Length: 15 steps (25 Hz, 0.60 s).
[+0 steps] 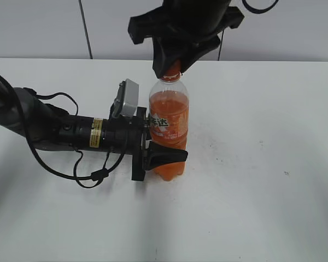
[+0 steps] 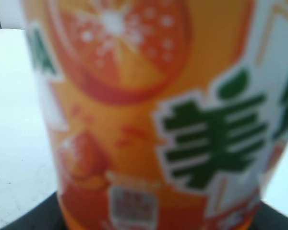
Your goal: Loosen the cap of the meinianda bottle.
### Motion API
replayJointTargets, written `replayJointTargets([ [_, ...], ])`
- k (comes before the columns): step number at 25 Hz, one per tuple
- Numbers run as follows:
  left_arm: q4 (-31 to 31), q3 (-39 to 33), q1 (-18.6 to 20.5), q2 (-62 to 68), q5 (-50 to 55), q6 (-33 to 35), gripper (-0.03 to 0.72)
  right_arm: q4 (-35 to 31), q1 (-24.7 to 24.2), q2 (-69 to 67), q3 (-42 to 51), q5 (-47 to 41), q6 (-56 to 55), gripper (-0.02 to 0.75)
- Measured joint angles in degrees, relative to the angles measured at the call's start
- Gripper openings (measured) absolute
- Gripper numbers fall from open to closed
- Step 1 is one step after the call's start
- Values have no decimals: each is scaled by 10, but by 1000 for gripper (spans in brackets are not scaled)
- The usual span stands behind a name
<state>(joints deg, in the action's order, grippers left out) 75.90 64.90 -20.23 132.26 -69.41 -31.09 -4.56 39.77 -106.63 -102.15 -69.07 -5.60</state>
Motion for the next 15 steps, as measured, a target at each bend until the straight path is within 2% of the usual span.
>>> replayJointTargets([
  [6, 2, 0, 1, 0, -2, 2, 390, -12, 0, 0, -1, 0, 228, 276],
  [15, 5, 0, 1, 0, -2, 4, 390, -12, 0, 0, -1, -1, 485, 274],
])
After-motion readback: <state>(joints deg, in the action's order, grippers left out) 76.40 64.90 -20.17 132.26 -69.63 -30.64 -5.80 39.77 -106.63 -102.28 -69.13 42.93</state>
